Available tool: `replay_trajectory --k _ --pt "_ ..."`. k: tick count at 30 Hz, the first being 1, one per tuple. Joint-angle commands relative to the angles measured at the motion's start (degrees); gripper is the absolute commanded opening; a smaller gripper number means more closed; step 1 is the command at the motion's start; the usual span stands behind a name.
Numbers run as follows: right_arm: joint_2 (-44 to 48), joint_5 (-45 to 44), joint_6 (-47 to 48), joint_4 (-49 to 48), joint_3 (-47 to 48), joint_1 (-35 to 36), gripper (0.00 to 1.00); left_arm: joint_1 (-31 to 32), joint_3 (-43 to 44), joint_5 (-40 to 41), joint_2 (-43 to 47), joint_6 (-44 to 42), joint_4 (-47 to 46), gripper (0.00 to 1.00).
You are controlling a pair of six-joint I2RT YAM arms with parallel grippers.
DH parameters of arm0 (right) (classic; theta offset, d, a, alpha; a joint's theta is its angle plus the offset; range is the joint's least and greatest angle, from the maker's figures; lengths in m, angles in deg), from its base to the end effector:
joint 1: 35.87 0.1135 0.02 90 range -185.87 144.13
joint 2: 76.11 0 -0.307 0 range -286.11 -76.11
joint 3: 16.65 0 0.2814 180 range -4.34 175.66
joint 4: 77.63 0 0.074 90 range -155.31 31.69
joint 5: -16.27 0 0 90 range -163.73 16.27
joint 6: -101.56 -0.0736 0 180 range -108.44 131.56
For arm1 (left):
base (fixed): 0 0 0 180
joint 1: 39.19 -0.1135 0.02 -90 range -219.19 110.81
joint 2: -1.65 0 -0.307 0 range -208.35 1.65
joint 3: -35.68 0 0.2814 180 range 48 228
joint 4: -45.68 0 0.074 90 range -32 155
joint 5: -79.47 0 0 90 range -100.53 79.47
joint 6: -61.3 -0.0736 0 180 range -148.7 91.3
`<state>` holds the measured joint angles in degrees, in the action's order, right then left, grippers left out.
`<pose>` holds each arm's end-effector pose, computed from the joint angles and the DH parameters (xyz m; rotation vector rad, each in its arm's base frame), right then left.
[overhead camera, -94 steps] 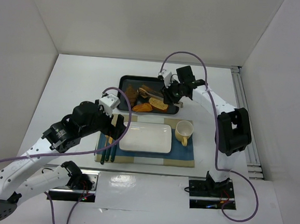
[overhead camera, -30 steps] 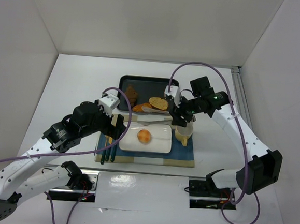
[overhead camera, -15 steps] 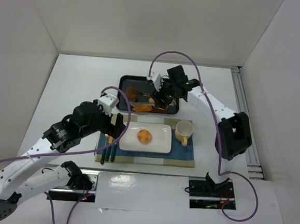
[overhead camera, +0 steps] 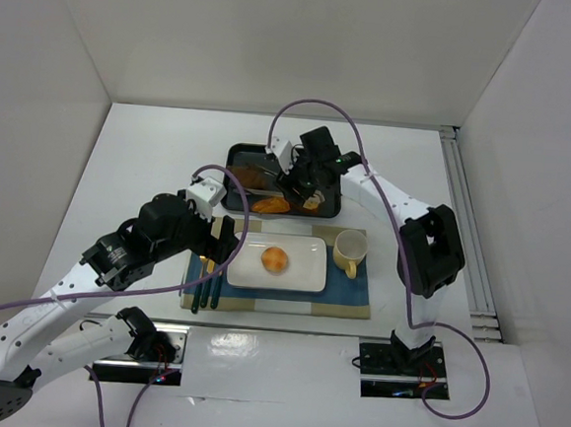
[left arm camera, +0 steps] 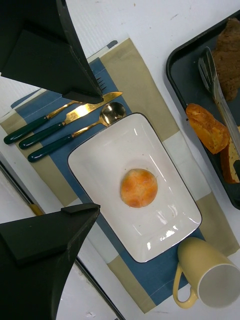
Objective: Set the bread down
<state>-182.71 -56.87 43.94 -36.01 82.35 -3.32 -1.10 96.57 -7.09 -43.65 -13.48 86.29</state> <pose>0.3939 0.2768 0.2611 -1.4046 1.9606 0.3582 0.1670 -0.1253 0.3450 0.3674 2.0139 -0.5298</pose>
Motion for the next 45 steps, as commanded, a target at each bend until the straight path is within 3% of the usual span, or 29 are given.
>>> replay_trajectory --k 1,16,19,21,24,29,38,45 --pt "-1.1 -2.7 -0.7 -2.6 3.0 0.5 0.64 0.2 -0.1 0.7 0.7 0.3 -1.8 1.00" --pt "-6.8 -5.3 0.4 -2.1 6.6 1.0 0.64 0.2 -0.1 0.7 0.7 0.3 -1.8 1.00" --pt "-7.4 -6.0 0.4 -2.1 7.9 1.0 0.57 0.2 -0.1 0.7 0.7 0.3 -1.8 1.00" --pt "-7.4 -6.0 0.4 -2.1 7.9 1.0 0.36 0.2 -0.1 0.7 0.7 0.3 -1.8 1.00" --pt "-5.4 -6.5 0.4 -2.6 6.1 1.0 0.19 0.2 -0.1 0.7 0.7 0.3 -1.8 1.00" --pt "1.2 -6.5 0.4 -3.6 3.0 1.0 0.11 0.2 -0.1 0.7 0.7 0.3 -1.8 1.00" --pt "14.1 -2.8 -0.1 -1.7 -2.9 1.0 0.08 0.2 -0.1 1.3 0.7 0.3 -1.8 1.00" --pt "25.5 6.8 3.1 11.2 -9.5 1.0 0.08 0.2 -0.1 2.4 1.3 0.3 -1.8 1.00"
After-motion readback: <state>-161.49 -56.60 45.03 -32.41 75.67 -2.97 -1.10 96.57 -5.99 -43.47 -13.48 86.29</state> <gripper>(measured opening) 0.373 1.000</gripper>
